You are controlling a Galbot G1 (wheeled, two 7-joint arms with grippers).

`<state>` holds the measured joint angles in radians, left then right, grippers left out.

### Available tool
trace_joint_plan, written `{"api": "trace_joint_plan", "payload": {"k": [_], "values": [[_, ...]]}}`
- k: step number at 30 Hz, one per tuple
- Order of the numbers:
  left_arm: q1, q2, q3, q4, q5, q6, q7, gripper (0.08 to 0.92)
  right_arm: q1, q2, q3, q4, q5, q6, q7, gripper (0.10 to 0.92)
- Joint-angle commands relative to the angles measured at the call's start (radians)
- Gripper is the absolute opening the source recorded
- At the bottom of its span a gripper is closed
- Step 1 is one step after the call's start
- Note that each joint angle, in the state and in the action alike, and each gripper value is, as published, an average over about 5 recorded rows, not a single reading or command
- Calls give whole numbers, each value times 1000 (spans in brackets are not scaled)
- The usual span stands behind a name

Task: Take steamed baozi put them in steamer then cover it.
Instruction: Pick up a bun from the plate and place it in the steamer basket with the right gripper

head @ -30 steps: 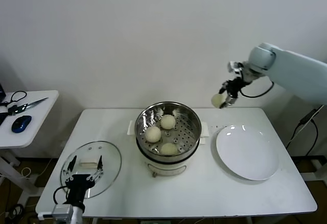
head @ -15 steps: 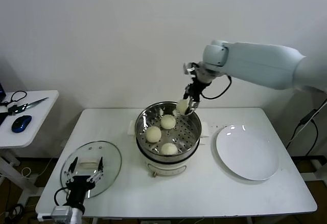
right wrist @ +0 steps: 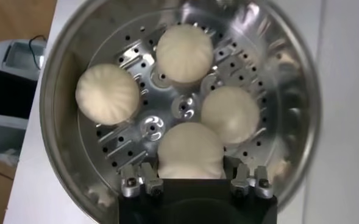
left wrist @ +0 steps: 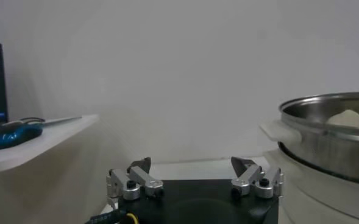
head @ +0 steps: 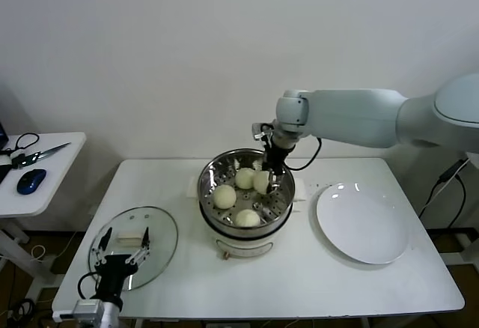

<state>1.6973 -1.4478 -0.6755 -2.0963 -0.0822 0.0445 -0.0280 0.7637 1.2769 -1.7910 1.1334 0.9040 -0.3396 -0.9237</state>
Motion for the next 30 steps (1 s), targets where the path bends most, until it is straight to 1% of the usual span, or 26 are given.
{"api": "trace_joint_plan", "payload": {"k": [1,10,12,15,18,24,30], "values": [[2,1,-1,3,-2,-2,1,823,-40,23,-24,11,-29,-8,20,685],[2,1,-1,8,-1,-3,1,823,-53,15,-11,11,-32,-7,37,695],[2,1,0,7,0,-3,1,823,-51,11,-7,12,-32,-7,38,715],[1,2,-1,5,1,-2,1,823,-45,3,3,14,-29,-7,36,774],[0,2,0,2,2,0,1,823,-37,-10,15,17,-28,-6,33,815],[2,1,1,-2,8,2,0,823,-12,-74,71,14,-27,12,12,823],[-4,1,1,-2,18,6,0,823,17,-202,168,45,-5,90,29,823]]}}
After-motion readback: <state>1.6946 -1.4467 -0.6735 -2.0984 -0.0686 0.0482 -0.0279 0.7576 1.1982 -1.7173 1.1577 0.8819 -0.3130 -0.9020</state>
